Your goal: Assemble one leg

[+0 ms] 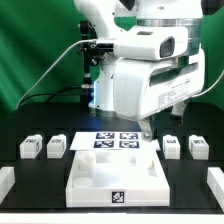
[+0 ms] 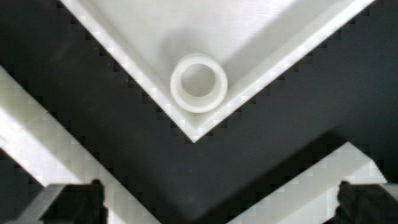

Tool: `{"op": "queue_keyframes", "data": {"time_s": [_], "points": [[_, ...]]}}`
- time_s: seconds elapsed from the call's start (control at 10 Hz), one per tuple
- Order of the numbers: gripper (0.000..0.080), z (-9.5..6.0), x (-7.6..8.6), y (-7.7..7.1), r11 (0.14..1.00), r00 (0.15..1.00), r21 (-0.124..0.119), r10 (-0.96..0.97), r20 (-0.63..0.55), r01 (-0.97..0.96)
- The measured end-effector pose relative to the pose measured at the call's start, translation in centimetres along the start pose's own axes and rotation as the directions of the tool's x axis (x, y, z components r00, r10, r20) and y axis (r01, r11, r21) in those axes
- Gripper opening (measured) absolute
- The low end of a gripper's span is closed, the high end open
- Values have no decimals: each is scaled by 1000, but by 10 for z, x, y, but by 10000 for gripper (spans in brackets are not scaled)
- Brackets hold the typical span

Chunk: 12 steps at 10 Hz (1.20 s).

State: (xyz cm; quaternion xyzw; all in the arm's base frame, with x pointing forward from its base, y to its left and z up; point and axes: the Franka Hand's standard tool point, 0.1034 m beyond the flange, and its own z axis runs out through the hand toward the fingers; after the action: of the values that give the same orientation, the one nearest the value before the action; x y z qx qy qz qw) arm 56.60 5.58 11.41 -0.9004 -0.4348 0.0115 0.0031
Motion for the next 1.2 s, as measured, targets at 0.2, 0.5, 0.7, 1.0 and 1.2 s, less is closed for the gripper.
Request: {"op": "queue_keyframes", "data": {"time_s": [0.2,0.5,0.7,1.0,1.2], "points": [[649,0,0,0,1000,1000,1,0,0,0],[649,0,0,0,1000,1000,1,0,0,0],[649,1,0,0,1000,1000,1,0,0,0],[649,1,0,0,1000,1000,1,-30,1,30],[649,-2,-19,-4,994,993,6,-114,13,114]]}}
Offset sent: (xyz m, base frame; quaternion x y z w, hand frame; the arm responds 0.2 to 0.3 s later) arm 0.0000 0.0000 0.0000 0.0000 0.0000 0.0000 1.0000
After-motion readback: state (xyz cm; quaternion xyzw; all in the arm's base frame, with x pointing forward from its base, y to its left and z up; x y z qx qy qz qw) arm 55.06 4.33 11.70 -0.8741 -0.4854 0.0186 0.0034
